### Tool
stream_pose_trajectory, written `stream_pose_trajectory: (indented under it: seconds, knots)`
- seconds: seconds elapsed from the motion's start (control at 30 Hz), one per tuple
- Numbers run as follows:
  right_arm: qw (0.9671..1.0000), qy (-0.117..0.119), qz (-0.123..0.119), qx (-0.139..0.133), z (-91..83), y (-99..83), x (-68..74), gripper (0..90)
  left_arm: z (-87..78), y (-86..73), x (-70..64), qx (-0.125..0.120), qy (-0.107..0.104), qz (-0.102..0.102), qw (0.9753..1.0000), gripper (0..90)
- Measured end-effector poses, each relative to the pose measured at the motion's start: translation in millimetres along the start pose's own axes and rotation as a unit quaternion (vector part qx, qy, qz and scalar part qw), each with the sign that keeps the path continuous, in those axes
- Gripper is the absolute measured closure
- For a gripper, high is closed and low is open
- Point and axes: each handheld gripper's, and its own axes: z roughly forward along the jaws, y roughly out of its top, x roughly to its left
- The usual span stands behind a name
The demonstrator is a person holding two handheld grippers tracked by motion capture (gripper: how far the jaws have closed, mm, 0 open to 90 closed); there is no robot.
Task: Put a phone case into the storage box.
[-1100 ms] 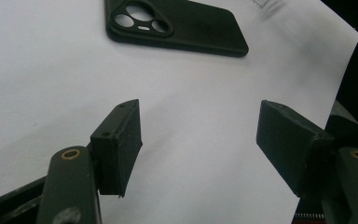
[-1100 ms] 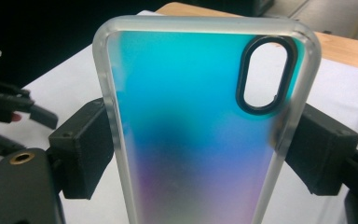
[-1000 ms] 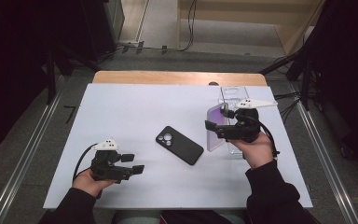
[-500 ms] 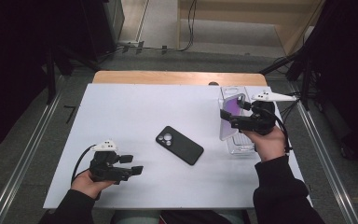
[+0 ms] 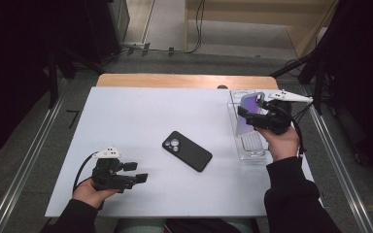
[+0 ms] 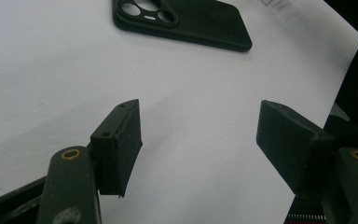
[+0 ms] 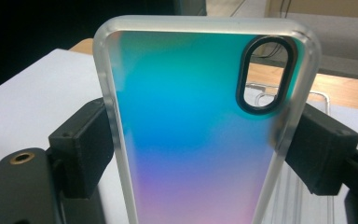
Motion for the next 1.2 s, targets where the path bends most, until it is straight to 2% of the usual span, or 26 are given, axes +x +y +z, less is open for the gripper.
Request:
stream_pose_trajectory:
  seconds: [0.2,0.27,0.4,0.63,0.73,0.83,1.2]
  knots:
    - [0.9998,-0.020,0.005,0.005,13.4,9.7,-8.9,15.0,-1.0,-0.5,0.2,0.000,-0.002,0.000,1.0000,30.7]
    - [0.9996,-0.027,0.008,0.002,16.6,11.7,-12.3,15.0,-1.2,-0.9,0.8,-0.003,-0.008,-0.004,1.0000,30.7]
    - [0.9993,-0.025,0.028,0.000,25.3,12.9,-20.3,15.0,-1.8,-2.1,2.3,-0.004,-0.002,-0.008,1.0000,30.7]
    - [0.9982,-0.055,0.020,0.011,46.1,18.3,-29.3,15.0,-2.0,-2.3,2.8,-0.006,0.000,-0.008,1.0000,30.7]
    - [0.9977,-0.061,0.025,0.015,53.6,22.3,-34.0,15.0,-2.0,-2.3,2.6,-0.007,-0.002,-0.007,0.9999,30.8]
    - [0.9971,-0.074,0.015,0.015,61.3,26.8,-37.8,15.0,-2.1,-2.4,2.6,-0.007,-0.003,-0.007,0.9999,30.7]
    - [0.9944,-0.100,0.029,0.019,86.6,42.7,-56.4,15.0,-2.6,-2.5,3.7,-0.007,-0.001,-0.007,1.0000,30.8]
